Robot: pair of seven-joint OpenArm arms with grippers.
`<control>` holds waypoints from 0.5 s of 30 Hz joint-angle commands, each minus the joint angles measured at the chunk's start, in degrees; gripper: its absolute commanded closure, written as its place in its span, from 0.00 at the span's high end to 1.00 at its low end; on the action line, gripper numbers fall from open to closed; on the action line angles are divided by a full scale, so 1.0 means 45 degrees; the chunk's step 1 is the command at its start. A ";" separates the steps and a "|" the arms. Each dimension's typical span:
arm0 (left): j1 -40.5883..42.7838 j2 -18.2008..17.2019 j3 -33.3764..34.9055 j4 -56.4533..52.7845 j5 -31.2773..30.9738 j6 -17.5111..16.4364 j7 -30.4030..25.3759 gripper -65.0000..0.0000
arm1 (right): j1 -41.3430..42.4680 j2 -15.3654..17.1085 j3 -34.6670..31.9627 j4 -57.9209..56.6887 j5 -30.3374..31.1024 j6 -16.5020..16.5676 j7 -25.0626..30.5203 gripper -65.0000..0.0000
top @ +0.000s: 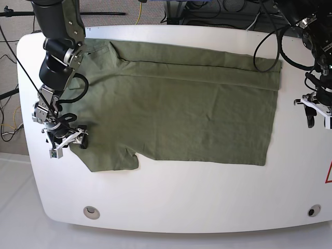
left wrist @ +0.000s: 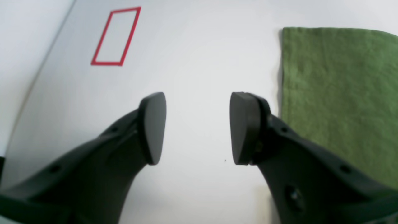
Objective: Fold the T-shirt properly
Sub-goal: 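Move both grippers to the shirt's hem corners and lower onto them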
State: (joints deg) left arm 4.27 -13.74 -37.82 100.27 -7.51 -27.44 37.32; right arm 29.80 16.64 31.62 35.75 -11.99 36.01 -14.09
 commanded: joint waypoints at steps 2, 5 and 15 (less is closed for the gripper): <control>-0.0295 -0.0220 -0.0005 -0.0138 -0.0080 0.0071 -0.0352 0.47 | 0.0068 0.0160 0.0017 -0.0022 -0.0061 0.0057 -0.0240 0.62; -0.0803 -0.0220 -0.0005 -0.0431 -0.0061 0.0071 -0.0352 0.47 | -0.0225 0.0160 0.0017 0.0037 -0.0061 0.0057 -0.0220 0.36; -0.2444 -0.0298 -0.0005 -0.2541 -0.0061 0.0071 -0.0352 0.47 | -0.0557 -0.0094 0.0056 0.0037 -0.0061 0.0057 -0.0240 0.02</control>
State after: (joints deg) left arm -3.99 -13.87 -37.74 89.97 -7.44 -27.44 36.71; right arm 27.55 16.67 31.94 35.68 -10.41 35.99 -12.40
